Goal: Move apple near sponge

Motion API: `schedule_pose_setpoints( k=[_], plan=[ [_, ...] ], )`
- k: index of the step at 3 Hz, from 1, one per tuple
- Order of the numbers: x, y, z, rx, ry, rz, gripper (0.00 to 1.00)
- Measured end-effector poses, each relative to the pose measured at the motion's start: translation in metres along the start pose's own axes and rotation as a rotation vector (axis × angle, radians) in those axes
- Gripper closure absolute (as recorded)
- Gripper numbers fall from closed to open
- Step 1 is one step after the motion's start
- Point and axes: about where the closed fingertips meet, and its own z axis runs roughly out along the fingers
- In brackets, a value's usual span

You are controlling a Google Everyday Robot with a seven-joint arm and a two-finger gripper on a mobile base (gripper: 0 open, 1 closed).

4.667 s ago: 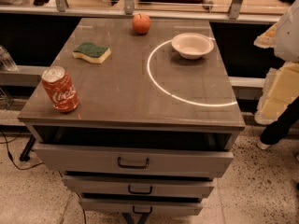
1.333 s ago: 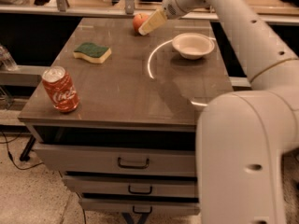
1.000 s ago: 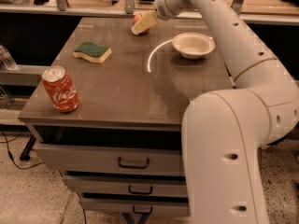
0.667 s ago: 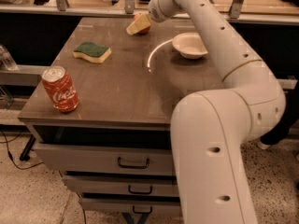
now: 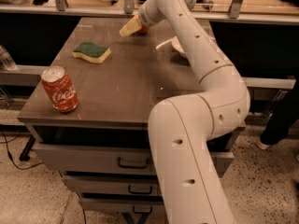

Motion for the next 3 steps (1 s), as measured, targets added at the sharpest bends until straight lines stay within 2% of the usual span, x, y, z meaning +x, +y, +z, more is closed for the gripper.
schedule_pose_setpoints(
  k=[1,2,3],
  plan=[
    [0.003,0.003,0.012,0.002,0.014,0.007,0.33],
    [0.0,-0.002,0.008,0.004,-0.008,0.001,0.56],
    [-0.02,-0.008,-0.034,-0.028,-0.068,-0.063,0.87]
  ],
)
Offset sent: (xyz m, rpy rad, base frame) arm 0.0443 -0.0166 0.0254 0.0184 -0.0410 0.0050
